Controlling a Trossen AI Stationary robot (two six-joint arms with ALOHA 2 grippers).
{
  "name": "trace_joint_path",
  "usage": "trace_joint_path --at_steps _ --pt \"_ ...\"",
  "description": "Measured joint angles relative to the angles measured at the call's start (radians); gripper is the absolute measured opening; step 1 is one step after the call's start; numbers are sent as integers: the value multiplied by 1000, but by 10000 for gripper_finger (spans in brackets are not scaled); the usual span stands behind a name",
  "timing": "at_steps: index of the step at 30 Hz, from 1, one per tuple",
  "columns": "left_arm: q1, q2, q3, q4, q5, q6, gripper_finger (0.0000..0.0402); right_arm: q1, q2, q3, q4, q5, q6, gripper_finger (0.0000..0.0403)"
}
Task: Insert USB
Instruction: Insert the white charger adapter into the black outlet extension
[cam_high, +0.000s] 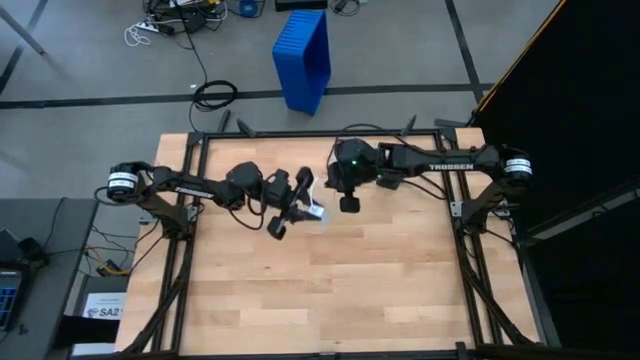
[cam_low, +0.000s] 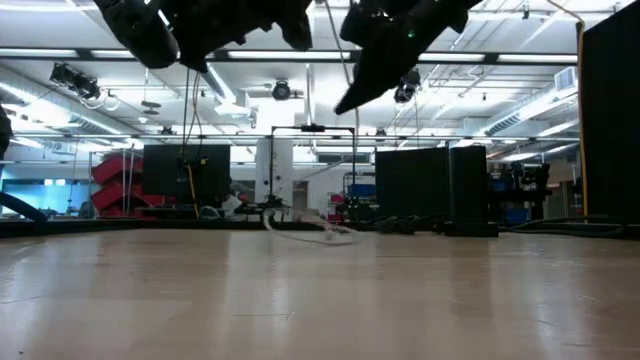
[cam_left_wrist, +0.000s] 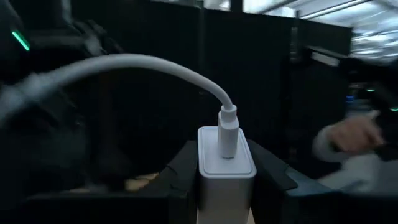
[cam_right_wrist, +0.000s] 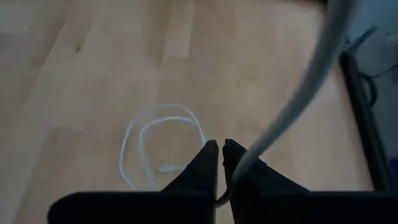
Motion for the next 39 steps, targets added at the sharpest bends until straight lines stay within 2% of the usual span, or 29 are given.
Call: trace_joint_path --at_steps 4,7,10,15,18,22,26,30,33,39 --pt "11 -14 0 4 -93 48 74 -5 -55 0 -100 63 0 20" --pt "14 -18 0 67 -99 50 74 -5 -95 0 -115 62 13 34" --pt "14 -19 0 111 -75 50 74 -3 -117 0 -96 78 12 47" --pt "-1 -15 0 210 -3 31 74 -27 -129 0 56 134 -25 49" --pt "-17 -13 0 273 15 28 74 -58 -108 1 155 118 -12 46" --pt "-34 -14 0 377 0 25 74 -84 -21 -1 129 26 29 50" --pt "-34 -13 -20 423 -99 52 74 -71 52 -1 77 12 31 54" --pt "-32 -13 -91 510 -274 144 74 -38 72 -2 22 10 31 64" --pt "-30 -24 -147 501 -395 213 74 -4 56 -2 -5 10 35 73" --pt "-20 -47 -218 500 -504 243 74 46 6 -2 -17 11 47 88"
